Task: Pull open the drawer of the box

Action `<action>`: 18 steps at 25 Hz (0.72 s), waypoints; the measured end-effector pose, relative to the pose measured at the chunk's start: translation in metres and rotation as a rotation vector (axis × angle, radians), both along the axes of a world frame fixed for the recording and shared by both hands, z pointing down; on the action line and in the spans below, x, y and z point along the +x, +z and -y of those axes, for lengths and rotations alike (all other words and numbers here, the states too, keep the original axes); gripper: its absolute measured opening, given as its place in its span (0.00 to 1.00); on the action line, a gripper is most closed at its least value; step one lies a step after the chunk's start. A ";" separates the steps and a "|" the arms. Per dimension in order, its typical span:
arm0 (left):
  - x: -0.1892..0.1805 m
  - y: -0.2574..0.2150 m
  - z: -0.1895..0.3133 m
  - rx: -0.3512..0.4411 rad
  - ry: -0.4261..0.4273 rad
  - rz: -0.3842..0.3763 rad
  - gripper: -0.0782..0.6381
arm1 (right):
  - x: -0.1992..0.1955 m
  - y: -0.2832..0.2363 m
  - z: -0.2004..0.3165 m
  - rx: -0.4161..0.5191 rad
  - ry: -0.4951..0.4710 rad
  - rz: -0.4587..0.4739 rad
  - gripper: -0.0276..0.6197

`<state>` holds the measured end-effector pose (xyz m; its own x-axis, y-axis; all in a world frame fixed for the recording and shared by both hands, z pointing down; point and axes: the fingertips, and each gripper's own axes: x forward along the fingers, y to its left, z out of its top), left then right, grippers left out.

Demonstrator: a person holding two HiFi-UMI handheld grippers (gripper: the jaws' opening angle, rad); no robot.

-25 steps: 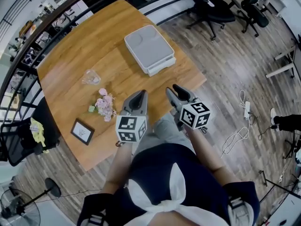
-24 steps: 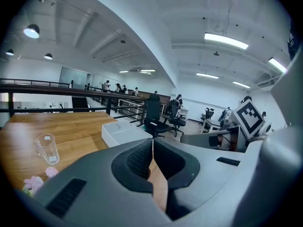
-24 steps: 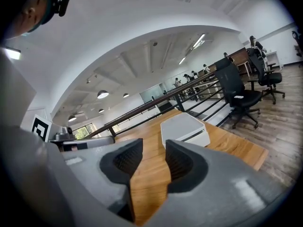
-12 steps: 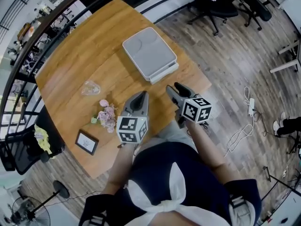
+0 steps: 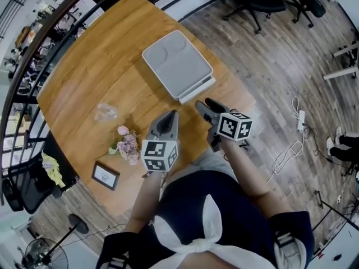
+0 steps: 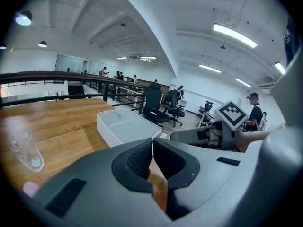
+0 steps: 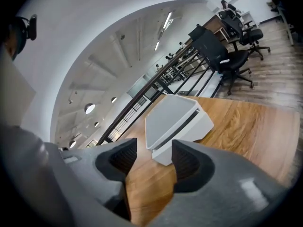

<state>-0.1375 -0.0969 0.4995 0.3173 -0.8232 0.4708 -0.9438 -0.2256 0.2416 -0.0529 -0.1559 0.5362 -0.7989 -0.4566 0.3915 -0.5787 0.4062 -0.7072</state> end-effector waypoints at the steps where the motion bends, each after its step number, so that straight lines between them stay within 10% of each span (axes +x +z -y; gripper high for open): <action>1: -0.001 0.003 0.002 -0.006 -0.001 -0.001 0.14 | -0.001 0.004 0.003 -0.012 0.003 0.005 0.39; 18: -0.027 0.042 0.025 -0.091 -0.042 -0.016 0.14 | -0.014 0.061 0.034 -0.236 0.025 0.127 0.44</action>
<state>-0.1640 -0.1222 0.5412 0.2914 -0.7902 0.5391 -0.9478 -0.1621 0.2747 -0.0665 -0.1899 0.5971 -0.8379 -0.3851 0.3867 -0.4870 0.2078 -0.8483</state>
